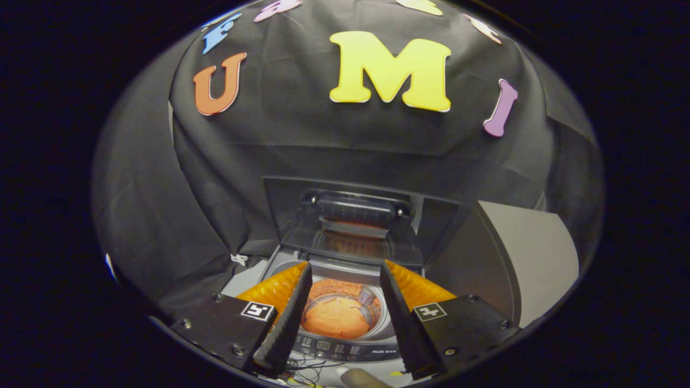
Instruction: Put the clothes into the washing machine and then close the washing machine lid.
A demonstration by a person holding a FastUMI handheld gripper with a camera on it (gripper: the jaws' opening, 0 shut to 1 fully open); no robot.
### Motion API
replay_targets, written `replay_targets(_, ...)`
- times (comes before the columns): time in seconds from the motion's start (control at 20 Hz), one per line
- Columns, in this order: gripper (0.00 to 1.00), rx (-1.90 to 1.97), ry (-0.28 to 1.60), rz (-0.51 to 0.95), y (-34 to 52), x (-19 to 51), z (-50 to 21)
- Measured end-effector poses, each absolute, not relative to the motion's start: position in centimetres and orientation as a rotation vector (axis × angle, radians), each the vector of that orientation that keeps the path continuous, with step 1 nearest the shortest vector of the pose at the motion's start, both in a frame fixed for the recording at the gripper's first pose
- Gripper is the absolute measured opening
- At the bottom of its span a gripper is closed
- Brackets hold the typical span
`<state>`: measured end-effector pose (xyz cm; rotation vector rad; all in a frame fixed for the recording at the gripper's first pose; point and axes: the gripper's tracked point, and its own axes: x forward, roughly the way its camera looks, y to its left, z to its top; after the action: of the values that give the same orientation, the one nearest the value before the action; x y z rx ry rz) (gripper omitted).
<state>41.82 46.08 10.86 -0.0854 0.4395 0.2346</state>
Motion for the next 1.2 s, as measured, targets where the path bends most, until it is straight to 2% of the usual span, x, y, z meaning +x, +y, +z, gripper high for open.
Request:
replay_targets(0.35, 0.80, -0.027, 0.379, 0.210, 46.9, 45.2, 16.2)
replay_targets(0.65, 0.80, -0.019, 0.380, 0.173, 47.7, 50.3, 17.7)
replay_targets(1.2, 0.80, 0.025, 0.452, 0.122, 48.3, 58.4, 15.4)
